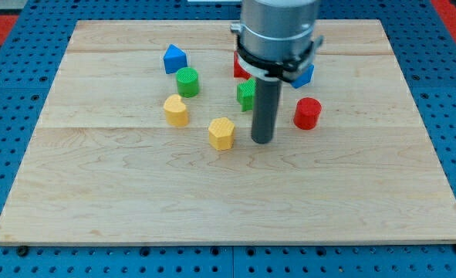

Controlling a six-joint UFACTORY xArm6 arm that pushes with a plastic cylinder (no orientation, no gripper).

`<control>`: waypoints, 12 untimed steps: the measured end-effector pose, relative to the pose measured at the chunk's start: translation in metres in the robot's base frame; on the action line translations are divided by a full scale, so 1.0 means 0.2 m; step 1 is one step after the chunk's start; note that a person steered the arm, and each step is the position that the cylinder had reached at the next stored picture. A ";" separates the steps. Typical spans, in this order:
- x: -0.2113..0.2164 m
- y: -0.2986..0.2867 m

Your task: Move hexagon to the bottom center of the board

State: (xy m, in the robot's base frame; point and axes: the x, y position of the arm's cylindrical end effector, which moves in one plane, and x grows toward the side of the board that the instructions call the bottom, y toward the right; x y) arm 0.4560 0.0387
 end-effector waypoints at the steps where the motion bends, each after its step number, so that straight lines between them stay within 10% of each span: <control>1: -0.14 -0.05; 6: 0.02 -0.54; 12: 0.11 -0.23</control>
State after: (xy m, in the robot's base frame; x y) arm 0.4775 -0.0070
